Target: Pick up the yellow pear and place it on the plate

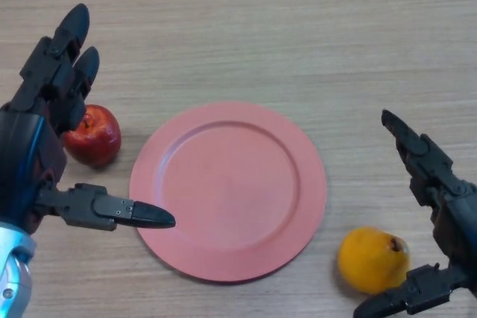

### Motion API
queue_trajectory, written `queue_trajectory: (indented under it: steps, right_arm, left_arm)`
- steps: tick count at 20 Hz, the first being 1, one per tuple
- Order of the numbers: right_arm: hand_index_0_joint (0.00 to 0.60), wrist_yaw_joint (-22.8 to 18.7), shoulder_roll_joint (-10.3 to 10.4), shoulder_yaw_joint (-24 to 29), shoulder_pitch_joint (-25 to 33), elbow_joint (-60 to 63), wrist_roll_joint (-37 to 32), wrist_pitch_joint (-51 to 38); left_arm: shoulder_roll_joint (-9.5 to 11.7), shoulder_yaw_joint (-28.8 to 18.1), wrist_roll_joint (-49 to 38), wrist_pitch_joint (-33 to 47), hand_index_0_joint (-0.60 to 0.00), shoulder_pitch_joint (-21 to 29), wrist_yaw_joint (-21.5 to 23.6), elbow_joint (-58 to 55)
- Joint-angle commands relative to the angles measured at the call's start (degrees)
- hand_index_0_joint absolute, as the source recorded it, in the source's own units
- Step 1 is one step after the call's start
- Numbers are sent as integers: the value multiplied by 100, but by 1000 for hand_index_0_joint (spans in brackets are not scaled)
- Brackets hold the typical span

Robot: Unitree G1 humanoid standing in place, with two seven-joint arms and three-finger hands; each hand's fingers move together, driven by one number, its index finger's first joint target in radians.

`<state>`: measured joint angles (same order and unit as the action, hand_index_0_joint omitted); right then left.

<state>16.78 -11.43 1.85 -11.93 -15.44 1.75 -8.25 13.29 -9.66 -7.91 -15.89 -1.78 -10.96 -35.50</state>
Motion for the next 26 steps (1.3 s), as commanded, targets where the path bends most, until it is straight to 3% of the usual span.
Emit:
queue_trajectory:
  steps: [1,5,14,16,19,26]
  right_arm:
    - [0,-424,-135,290,192,259,133,-1187]
    - [0,-755,-176,244,383,1257,177,-1880]
    - [0,-1676,-110,106,430,2726,345,-2272]
    - [199,-1727,-109,97,391,2708,375,-2194]
    - [600,-1803,-114,85,92,2416,458,-1709]
    - [600,-1567,-40,-94,-153,1669,349,-1355]
  left_arm:
    - [203,-370,-200,785,0,184,286,-222]
    - [234,-397,-182,784,0,253,402,-211]
    - [177,-253,-56,807,0,191,440,-226]
    - [166,-230,-34,822,0,182,449,-215]
    - [139,-142,5,654,0,154,427,-307]
    - [105,-192,-31,781,0,77,457,-294]
